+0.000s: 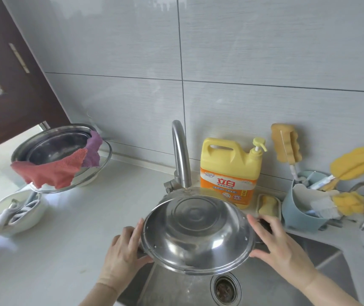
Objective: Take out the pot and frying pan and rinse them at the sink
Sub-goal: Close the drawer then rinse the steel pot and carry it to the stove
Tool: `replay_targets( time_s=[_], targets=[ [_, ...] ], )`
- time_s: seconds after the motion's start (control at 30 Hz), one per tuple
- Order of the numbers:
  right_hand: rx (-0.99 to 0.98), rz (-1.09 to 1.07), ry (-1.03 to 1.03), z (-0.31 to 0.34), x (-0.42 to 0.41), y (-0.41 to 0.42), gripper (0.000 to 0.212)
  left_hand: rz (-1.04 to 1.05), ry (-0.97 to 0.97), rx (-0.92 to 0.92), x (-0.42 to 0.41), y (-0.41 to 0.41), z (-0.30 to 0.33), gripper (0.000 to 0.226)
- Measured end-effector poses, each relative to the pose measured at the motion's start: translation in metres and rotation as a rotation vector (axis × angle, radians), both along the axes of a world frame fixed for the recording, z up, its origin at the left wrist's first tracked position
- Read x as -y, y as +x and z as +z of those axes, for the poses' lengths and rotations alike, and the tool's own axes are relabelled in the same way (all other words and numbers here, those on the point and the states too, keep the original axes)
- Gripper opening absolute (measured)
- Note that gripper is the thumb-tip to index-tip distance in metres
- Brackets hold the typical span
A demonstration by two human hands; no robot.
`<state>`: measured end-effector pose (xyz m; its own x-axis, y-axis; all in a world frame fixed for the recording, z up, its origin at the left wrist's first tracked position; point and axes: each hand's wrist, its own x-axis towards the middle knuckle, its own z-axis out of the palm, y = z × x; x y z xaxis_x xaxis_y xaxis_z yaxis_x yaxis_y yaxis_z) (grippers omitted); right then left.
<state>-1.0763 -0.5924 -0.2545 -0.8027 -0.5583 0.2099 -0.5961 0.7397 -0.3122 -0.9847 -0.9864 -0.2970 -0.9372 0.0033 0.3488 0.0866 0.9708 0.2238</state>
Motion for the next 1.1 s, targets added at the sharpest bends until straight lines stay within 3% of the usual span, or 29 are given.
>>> replay_targets(
  time_s=[0.37, 0.53, 0.87, 0.97, 1.1],
  targets=[
    [0.099, -0.126, -0.001, 0.005, -0.055, 0.01, 0.163, -0.068, -0.003, -0.048, -0.04, -0.023, 0.007, 0.123],
    [0.13, -0.05, -0.004, 0.0, -0.022, 0.008, 0.15, -0.024, -0.004, 0.039, -0.013, -0.002, 0.014, 0.099],
    [0.061, 0.076, -0.008, -0.009, 0.039, 0.0, 0.138, 0.056, 0.083, 0.103, 0.031, 0.031, 0.008, 0.092],
    [0.085, 0.072, -0.021, -0.012, 0.033, 0.0, 0.135, 0.076, 0.095, 0.113, 0.029, 0.025, 0.003, 0.109],
    [0.162, 0.006, 0.013, -0.014, 0.007, -0.006, 0.13, 0.011, 0.079, 0.301, 0.01, 0.002, 0.004, 0.142]
  ],
)
